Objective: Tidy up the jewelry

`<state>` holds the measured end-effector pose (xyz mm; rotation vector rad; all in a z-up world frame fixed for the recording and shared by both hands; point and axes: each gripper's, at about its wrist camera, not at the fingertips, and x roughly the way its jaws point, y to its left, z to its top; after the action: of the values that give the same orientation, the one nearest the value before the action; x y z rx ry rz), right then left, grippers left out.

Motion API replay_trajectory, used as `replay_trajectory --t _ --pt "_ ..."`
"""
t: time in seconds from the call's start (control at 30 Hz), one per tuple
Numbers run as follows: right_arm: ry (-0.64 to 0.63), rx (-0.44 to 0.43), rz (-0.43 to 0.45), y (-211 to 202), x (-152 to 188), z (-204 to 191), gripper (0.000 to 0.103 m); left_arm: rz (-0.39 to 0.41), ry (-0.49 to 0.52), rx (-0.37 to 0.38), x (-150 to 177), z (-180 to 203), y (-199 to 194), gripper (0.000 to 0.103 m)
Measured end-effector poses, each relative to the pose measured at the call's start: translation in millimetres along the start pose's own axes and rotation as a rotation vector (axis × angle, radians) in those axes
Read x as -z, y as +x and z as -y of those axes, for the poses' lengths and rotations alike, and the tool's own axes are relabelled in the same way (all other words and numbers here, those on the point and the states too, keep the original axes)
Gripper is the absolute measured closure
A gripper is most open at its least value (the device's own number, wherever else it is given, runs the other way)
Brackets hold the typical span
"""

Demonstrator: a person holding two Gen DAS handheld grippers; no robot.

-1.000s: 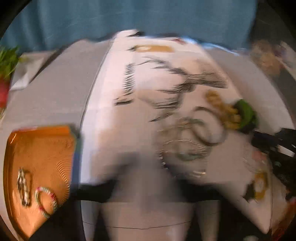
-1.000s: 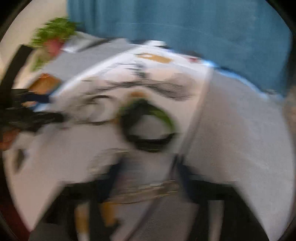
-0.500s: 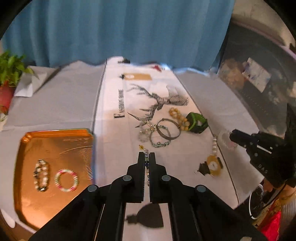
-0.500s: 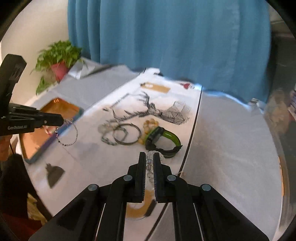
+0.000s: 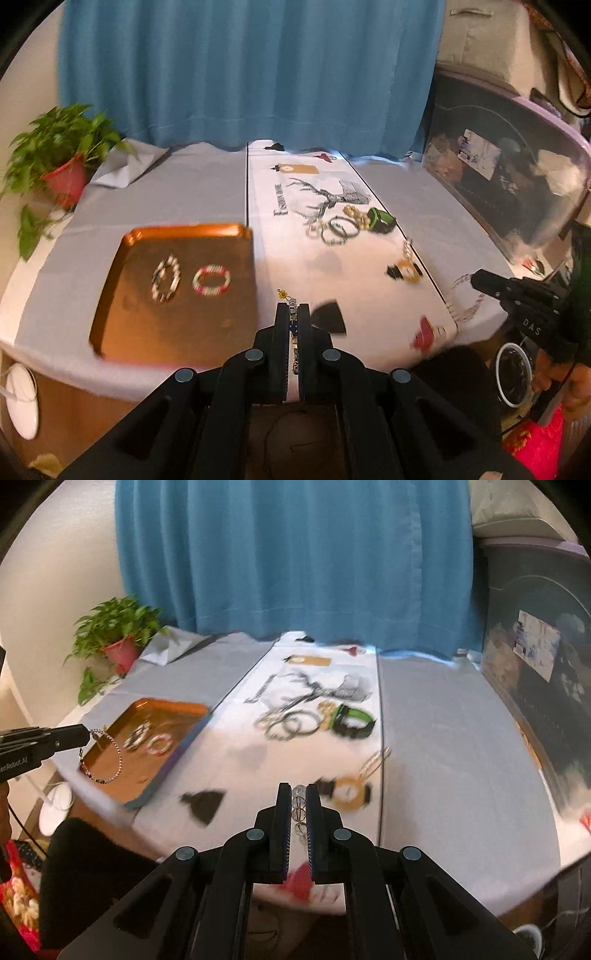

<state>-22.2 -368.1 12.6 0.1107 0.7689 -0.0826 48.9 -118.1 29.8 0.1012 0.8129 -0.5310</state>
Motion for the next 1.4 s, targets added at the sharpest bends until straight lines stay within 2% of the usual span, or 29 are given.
replay_trajectory --t 0.07,0.2,0.43,0.6,1.0,1.4 --pt "0.032 -0.051 -0.013 -14.3 13.2 -10.3 0.095 0.018 -0.009 -0.005 17.2 -5.7 -20.3 0.102" --pt "0.0 -0.063 0.0 -42.8 35.3 -37.1 0.095 0.053 -0.032 -0.013 44.1 -13.8 -54.8 0.102" --pt "-0.048 -0.092 0.016 -88.1 55.7 -71.7 0.095 0.057 -0.049 0.009 78.2 -18.4 -87.1 0.102" --pt "-0.085 -0.1 0.024 -107.0 62.4 -86.4 0.095 0.069 -0.055 0.024 89.3 -21.7 -101.6 0.102" --pt "-0.118 -0.133 0.029 -106.2 55.1 -108.7 0.095 0.104 -0.075 -0.003 83.9 -37.9 -111.7 0.102" --pt "-0.164 -0.208 0.008 -58.0 26.0 -150.3 0.095 0.11 -0.053 -0.1 52.3 -66.8 -81.1 0.102"
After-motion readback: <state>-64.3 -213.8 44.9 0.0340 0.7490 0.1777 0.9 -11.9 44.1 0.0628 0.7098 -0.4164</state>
